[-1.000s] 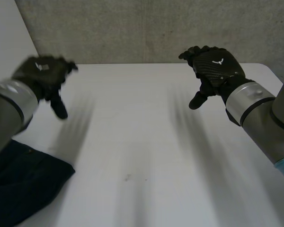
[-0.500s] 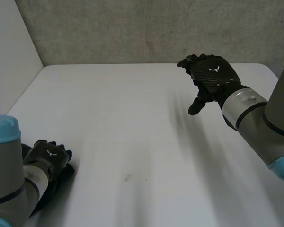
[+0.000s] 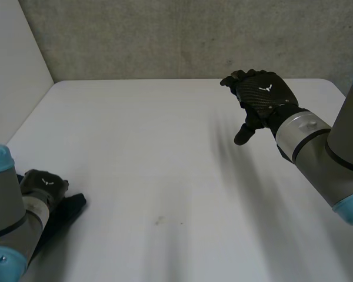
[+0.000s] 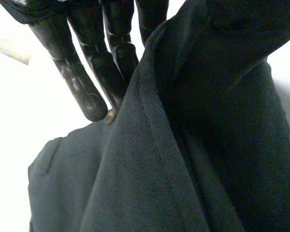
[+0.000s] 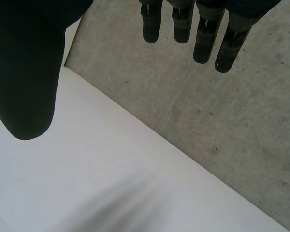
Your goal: Fold the shorts.
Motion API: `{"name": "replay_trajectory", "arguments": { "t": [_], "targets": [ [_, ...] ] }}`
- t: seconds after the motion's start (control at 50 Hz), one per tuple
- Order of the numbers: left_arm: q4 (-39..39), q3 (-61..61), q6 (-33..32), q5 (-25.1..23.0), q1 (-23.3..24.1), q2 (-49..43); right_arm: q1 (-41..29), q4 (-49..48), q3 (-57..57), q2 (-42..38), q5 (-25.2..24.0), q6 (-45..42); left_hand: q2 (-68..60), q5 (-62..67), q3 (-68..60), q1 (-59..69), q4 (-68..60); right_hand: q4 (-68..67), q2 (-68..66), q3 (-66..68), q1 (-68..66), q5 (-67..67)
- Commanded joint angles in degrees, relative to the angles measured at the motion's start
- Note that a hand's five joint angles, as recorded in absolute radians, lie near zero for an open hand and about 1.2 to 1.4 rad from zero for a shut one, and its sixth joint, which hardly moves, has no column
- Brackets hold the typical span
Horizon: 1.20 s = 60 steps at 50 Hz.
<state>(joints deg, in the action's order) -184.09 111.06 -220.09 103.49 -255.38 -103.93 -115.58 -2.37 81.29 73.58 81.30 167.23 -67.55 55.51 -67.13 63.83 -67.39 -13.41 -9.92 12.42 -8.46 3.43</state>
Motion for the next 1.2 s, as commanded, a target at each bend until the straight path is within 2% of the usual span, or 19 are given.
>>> {"name": "replay_trajectory", "arguments": {
  "t": [0.02,0.1,0.12,0.18,0.26,0.38,0.44,0.46,0.48,0.52,0.6,0.72,0.76,0.88,0.92,0.96,1.08,1.2],
  "targets": [
    [-3.37,-8.13,-3.24,-0.92,1.46,-1.10,0.00,-0.17,-0.07,0.16,0.09,-0.24,-12.45,14.49,-12.87,16.17,-12.61,3.41,-0.08,-2.42,-1.54,-3.43],
    [-6.19,-17.26,-2.28,-0.83,6.46,-3.29,0.18,-0.26,-0.25,0.25,0.35,-0.41,-12.45,14.49,-12.87,16.17,-12.61,3.41,-0.08,-2.42,-1.54,-3.43],
    [-7.06,-21.46,-1.67,-0.74,9.87,-4.69,0.35,-0.35,-0.34,0.25,0.44,-0.42,-12.45,14.49,-12.87,16.17,-12.61,3.41,-0.08,-2.42,-1.54,-3.43],
    [-8.73,-29.64,0.26,-0.83,16.29,-8.11,0.79,-0.35,-0.77,0.34,1.75,-0.42,-12.45,14.49,-12.87,16.17,-12.61,3.41,-0.08,-2.42,-1.54,-3.43],
    [-9.62,-39.22,3.51,-0.74,22.71,-13.47,0.79,-0.52,-1.30,0.51,4.82,-0.15,-12.45,14.49,-12.87,16.17,-12.61,3.41,-0.08,-2.42,-1.54,-3.43],
    [-9.71,-47.95,9.32,-1.79,30.02,-20.16,1.58,-0.79,-1.92,0.69,9.49,0.38,-12.45,14.49,-12.87,16.17,-12.61,3.41,-0.08,-2.42,-1.54,-3.43],
    [-9.53,-48.40,12.57,-4.86,32.31,-22.28,2.46,-0.79,-2.36,0.78,11.34,0.46,-11.81,13.85,-12.22,15.52,-11.96,3.41,-0.08,-2.42,-1.54,-3.43],
    [-9.36,-47.96,13.27,-5.83,32.66,-22.28,2.64,-0.79,-2.45,0.78,11.60,0.46,-0.81,2.85,-1.23,4.53,-0.96,3.41,-0.08,-2.42,-1.54,-3.43],
    [-9.18,-46.91,14.41,-7.84,33.28,-22.28,2.99,-0.79,-2.45,0.78,11.78,0.46,27.77,-25.73,27.36,-24.06,27.62,3.41,-0.08,-2.42,-1.54,-3.43],
    [-8.74,-45.33,14.77,-9.35,33.46,-22.02,3.25,-0.70,-2.45,0.78,11.78,0.46,57.36,-55.32,56.95,-53.65,57.21,3.41,-0.08,-2.42,-1.54,-3.43],
    [-7.95,-40.67,14.86,-10.94,33.19,-18.69,3.78,-0.70,-2.45,0.78,11.52,0.20,57.50,-55.46,57.08,-53.78,57.35,3.41,-0.08,-2.42,-1.54,-3.43],
    [-7.07,-32.41,15.04,-9.27,29.77,-8.50,3.87,0.09,-3.85,0.78,10.81,-0.59,57.16,-55.12,56.75,-53.45,57.01,3.41,-0.08,-2.42,-1.54,-3.43],
    [-6.63,-29.86,15.12,-7.43,28.63,-5.51,3.87,0.53,-3.85,0.43,9.94,-1.38,56.66,-54.62,56.25,-52.95,56.51,3.41,-0.08,-2.42,-1.54,-3.43],
    [-4.96,-20.46,16.96,4.87,27.65,2.15,3.25,5.71,-3.50,-2.64,1.95,-10.86,55.82,-53.78,55.41,-52.11,55.67,3.41,-0.08,-2.42,-1.54,-3.43],
    [-4.35,-17.39,19.94,8.38,27.83,3.72,3.25,7.11,-3.50,-4.40,-0.77,-15.07,54.48,-52.44,54.07,-50.77,54.33,3.41,-0.08,-2.42,-1.54,-3.43],
    [-3.56,-15.62,22.32,9.62,28.01,4.43,3.25,7.56,-2.89,-5.28,-2.71,-17.37,51.79,-49.75,51.38,-48.08,51.64,3.41,-0.08,-2.42,-1.54,-3.43],
    [4.77,-12.01,31.89,9.72,29.24,4.79,3.69,7.21,0.18,-9.14,-10.26,-25.10,50.10,-48.06,49.69,-46.38,49.95,3.41,-0.08,-2.42,-1.54,-3.43],
    [9.98,-11.48,40.60,9.10,29.94,2.86,4.39,6.95,-0.16,-14.16,-14.15,-27.49,50.10,-48.06,49.69,-46.38,49.95,-4.74,-8.23,5.72,-9.68,4.71]
  ]
}}
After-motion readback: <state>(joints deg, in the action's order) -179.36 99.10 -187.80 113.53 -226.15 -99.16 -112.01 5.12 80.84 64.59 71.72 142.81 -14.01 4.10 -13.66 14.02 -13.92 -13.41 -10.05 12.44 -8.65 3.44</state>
